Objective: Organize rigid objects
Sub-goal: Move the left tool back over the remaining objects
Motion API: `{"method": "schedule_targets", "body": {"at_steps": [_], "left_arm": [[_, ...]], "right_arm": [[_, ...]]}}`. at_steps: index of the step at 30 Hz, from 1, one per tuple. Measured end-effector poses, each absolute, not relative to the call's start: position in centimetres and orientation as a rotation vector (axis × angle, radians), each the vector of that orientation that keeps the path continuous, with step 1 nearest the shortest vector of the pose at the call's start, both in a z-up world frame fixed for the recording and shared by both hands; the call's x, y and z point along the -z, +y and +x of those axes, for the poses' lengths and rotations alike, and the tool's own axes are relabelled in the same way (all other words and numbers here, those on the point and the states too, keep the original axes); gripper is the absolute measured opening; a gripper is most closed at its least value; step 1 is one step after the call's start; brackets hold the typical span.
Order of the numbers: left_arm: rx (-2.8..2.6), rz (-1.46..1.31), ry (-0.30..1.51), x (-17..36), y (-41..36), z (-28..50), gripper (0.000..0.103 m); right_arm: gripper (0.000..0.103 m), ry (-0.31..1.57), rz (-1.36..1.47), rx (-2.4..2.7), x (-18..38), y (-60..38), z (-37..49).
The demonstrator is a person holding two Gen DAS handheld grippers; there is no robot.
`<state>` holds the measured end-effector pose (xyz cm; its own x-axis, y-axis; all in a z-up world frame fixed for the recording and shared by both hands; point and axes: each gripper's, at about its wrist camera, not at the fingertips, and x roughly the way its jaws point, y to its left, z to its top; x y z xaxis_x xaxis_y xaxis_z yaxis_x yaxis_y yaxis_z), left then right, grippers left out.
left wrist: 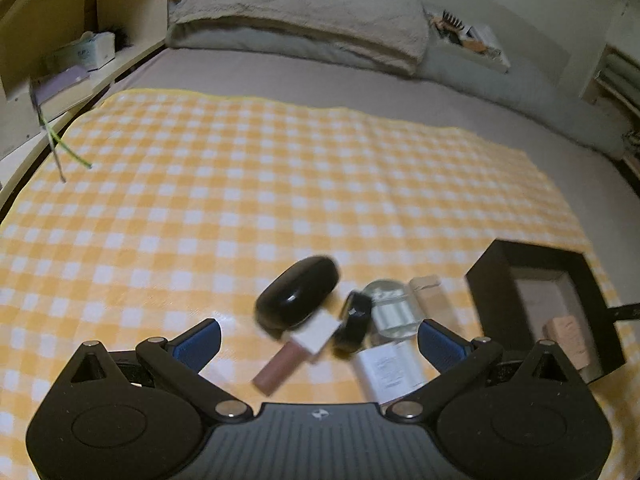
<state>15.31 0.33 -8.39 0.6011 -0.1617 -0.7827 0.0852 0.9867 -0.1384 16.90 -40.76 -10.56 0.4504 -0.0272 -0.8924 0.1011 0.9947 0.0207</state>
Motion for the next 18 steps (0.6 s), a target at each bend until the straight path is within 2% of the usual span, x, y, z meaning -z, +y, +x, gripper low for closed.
{"method": "schedule_targets", "body": {"at_steps": [8, 13, 15, 17, 18], "left_arm": [[0.209, 0.007, 1.038, 10.4, 0.4, 14.5, 0.103], [0.2, -0.06, 1.155, 12.0, 0.1, 13.3, 0.103], [0.182, -0.121, 1.192, 12.6, 0.2, 12.9, 0.1], [0.161, -0.169, 1.21, 12.8, 0.1, 12.6, 0.086], [0.155, -0.188, 1.225, 12.8, -0.1, 12.6, 0.083]], "right_arm": [[0.003, 1.104, 0.074, 0.081, 10.6, -40.7, 16.9], [0.003, 1.106, 0.07, 0.08, 10.6, -40.7, 16.9], [0.003, 1.106, 0.069, 0.08, 10.6, -40.6, 17.0], [0.003, 1.106, 0.07, 0.081, 10.7, -40.6, 17.0], [0.003, 1.106, 0.069, 0.081, 10.6, -40.6, 17.0]]}}
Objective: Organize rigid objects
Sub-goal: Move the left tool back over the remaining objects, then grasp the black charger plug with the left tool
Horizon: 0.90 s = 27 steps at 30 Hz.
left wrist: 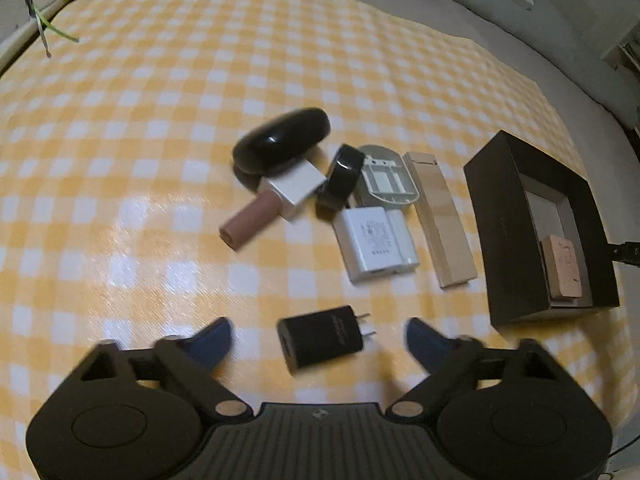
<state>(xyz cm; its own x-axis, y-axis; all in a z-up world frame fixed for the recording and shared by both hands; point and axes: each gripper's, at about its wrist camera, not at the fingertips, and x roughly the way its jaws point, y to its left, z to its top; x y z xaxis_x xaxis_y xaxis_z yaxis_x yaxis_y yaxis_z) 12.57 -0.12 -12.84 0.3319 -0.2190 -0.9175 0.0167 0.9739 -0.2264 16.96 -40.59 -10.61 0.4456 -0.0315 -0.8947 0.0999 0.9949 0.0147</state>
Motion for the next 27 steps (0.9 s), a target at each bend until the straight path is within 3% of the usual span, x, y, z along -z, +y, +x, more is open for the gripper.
{"method": "schedule_targets", "body": {"at_steps": [6, 8, 12, 27], "left_arm": [[0.135, -0.212, 1.247, 13.0, -0.4, 13.1, 0.071], [0.13, -0.207, 1.259, 13.1, -0.5, 13.2, 0.059], [0.155, -0.182, 1.303, 14.0, -1.1, 13.4, 0.05], [0.209, -0.19, 1.258, 13.1, -1.6, 13.6, 0.048]], "right_arm": [[0.003, 1.107, 0.066, 0.083, 10.6, -40.6, 17.0], [0.003, 1.107, 0.068, 0.083, 10.7, -40.5, 17.0], [0.003, 1.108, 0.067, 0.083, 10.7, -40.4, 17.0], [0.003, 1.113, 0.056, 0.081, 10.8, -40.4, 17.1]]}}
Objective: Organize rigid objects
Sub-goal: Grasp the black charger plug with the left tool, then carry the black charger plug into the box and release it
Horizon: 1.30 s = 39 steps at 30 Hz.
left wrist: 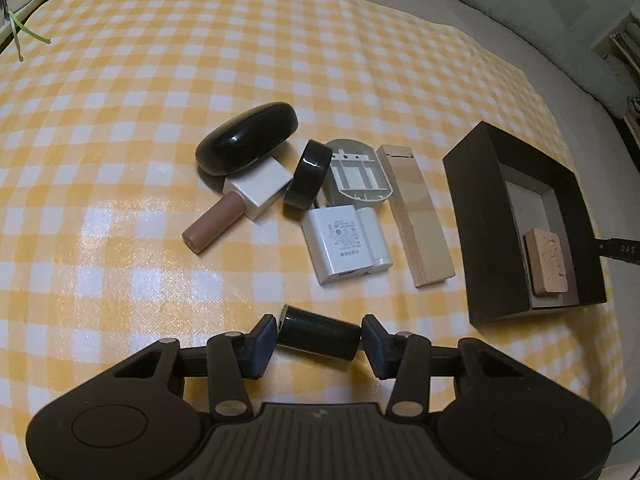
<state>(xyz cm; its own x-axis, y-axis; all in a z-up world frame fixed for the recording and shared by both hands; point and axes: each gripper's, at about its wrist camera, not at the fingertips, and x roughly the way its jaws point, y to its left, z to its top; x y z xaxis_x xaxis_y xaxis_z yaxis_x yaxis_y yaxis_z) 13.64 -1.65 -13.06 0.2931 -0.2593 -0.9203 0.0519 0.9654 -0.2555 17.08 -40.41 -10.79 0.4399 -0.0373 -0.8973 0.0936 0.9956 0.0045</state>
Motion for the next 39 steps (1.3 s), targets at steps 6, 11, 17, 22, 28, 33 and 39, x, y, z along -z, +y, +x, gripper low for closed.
{"method": "schedule_targets", "body": {"at_steps": [6, 11, 17, 22, 28, 33, 39], "left_arm": [[0.189, -0.166, 1.262, 13.8, -2.1, 13.9, 0.059], [0.176, -0.097, 1.239, 14.0, -3.0, 14.3, 0.062], [0.19, -0.065, 1.218, 14.3, -3.2, 14.7, 0.062], [0.217, -0.055, 1.219, 14.4, -3.3, 14.9, 0.06], [0.226, -0.073, 1.23, 14.9, -3.2, 15.5, 0.047], [0.229, -0.079, 1.237, 14.3, -3.2, 15.4, 0.046], [0.262, -0.169, 1.209, 12.6, -3.4, 15.0, 0.046]], "right_arm": [[0.003, 1.112, 0.053, 0.082, 10.8, -40.3, 17.1], [0.004, 1.114, 0.046, 0.08, 10.9, -40.3, 17.2], [0.004, 1.118, 0.045, 0.08, 10.9, -40.3, 17.2], [0.004, 1.126, 0.032, 0.075, 10.9, -40.2, 17.1], [0.004, 1.126, 0.031, 0.077, 11.0, -40.2, 17.1], [0.003, 1.126, 0.032, 0.08, 10.9, -40.3, 17.0], [0.003, 1.129, 0.03, 0.082, 10.9, -40.3, 17.1]]}}
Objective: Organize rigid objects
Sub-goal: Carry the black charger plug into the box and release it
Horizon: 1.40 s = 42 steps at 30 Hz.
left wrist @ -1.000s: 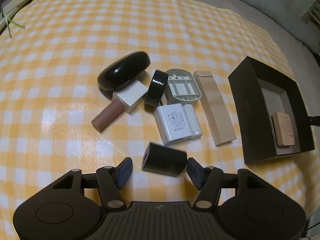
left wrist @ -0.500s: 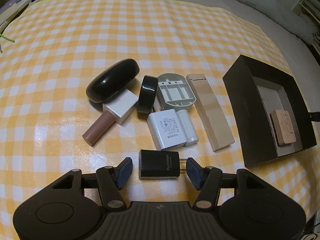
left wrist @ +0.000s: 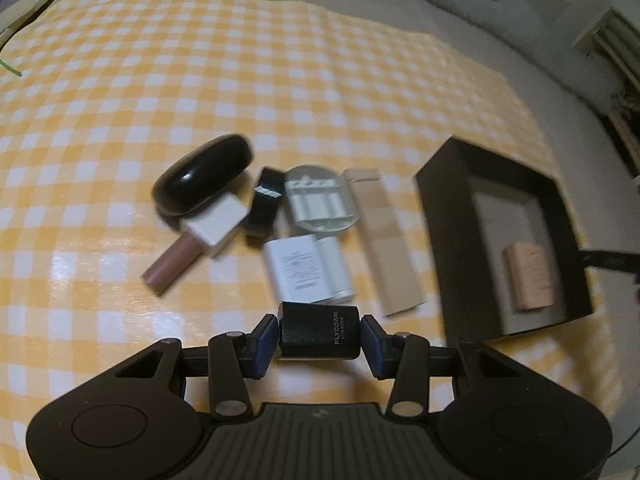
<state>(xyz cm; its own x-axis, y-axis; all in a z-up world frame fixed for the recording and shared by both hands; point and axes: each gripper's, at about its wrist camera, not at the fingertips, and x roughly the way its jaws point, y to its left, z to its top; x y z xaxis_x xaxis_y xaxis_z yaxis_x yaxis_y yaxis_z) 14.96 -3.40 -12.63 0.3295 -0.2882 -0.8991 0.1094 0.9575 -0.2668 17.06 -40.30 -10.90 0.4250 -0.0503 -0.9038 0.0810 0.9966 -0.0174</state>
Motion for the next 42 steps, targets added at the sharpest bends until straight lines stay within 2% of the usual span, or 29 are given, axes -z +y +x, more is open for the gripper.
{"method": "schedule_targets", "body": {"at_steps": [14, 25, 34, 37, 42], "left_arm": [[0.443, -0.312, 1.127, 9.0, -10.5, 14.8, 0.046], [0.48, -0.286, 1.175, 11.2, -18.2, 15.3, 0.046], [0.442, -0.318, 1.224, 13.5, -20.1, 16.0, 0.046], [0.447, -0.314, 1.203, 13.5, -20.1, 16.0, 0.048], [0.448, -0.313, 1.211, 13.3, -19.9, 16.1, 0.062]], "right_arm": [[0.003, 1.127, 0.025, 0.082, 10.9, -40.1, 17.1], [0.003, 1.126, 0.019, 0.081, 10.8, -40.0, 17.0], [0.003, 1.125, 0.012, 0.078, 10.8, -39.9, 16.8], [0.003, 1.126, 0.011, 0.079, 10.8, -39.9, 16.9], [0.003, 1.128, 0.01, 0.078, 10.8, -39.9, 16.8]]}}
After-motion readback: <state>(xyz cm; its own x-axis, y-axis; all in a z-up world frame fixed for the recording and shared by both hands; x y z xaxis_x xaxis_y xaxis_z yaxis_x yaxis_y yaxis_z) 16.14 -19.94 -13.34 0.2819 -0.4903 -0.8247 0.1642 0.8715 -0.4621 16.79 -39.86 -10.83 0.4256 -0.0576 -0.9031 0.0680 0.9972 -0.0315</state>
